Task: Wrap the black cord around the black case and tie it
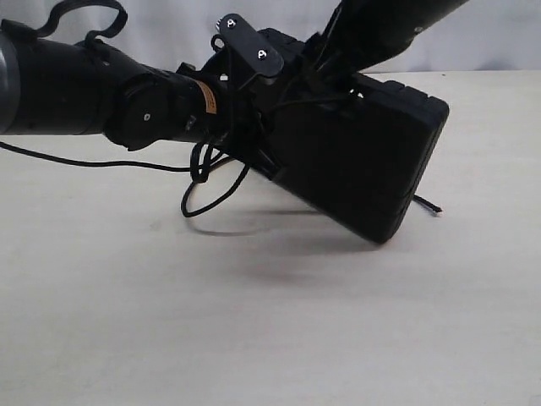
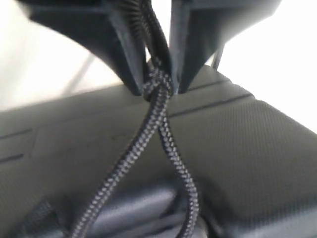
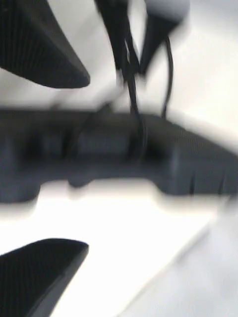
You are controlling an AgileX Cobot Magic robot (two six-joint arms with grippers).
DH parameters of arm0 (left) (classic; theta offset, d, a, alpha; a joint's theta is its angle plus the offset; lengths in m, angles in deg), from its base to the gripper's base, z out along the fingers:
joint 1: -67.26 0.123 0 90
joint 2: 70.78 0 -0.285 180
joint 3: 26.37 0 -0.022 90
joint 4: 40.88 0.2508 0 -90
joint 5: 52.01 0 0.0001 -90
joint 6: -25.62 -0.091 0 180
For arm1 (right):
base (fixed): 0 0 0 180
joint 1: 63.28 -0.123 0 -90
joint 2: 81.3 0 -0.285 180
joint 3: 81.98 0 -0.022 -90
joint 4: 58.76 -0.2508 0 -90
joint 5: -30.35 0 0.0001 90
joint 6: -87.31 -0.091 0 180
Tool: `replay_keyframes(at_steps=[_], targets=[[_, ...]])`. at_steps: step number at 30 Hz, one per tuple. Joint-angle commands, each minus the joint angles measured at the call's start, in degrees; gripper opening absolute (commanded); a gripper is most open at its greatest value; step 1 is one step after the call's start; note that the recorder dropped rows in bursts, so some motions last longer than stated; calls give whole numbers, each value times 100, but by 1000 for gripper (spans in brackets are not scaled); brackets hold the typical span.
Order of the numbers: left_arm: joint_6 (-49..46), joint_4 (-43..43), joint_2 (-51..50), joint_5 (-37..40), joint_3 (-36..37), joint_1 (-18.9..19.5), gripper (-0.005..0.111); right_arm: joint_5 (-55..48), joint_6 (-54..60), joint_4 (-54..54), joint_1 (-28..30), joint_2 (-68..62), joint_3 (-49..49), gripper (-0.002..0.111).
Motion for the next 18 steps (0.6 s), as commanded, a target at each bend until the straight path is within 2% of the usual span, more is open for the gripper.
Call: replay_keyframes(at_steps=[1,3,5,8,11,18], targets=[[7,-12,-16,-169,-1,-6,0,168,-1940,1407,1250,113,15,77],[7,-12,-16,-194,-1,-6,0,344,-1685,-66,2217,5,15,75],[7,21,-16,-193,-1,-6,0,283,-577,-1603,2670,-119,26,67],[7,34,-16,-245,-1,-6,0,-34,891,-3478,2990,-306,26,53],[7,34,-16,-258,-1,-6,0,-413,1991,-3957,3002,-316,26,46],[7,34,-16,-258,-1,-6,0,-1069,3369,-4567,2932,-146,26,46]])
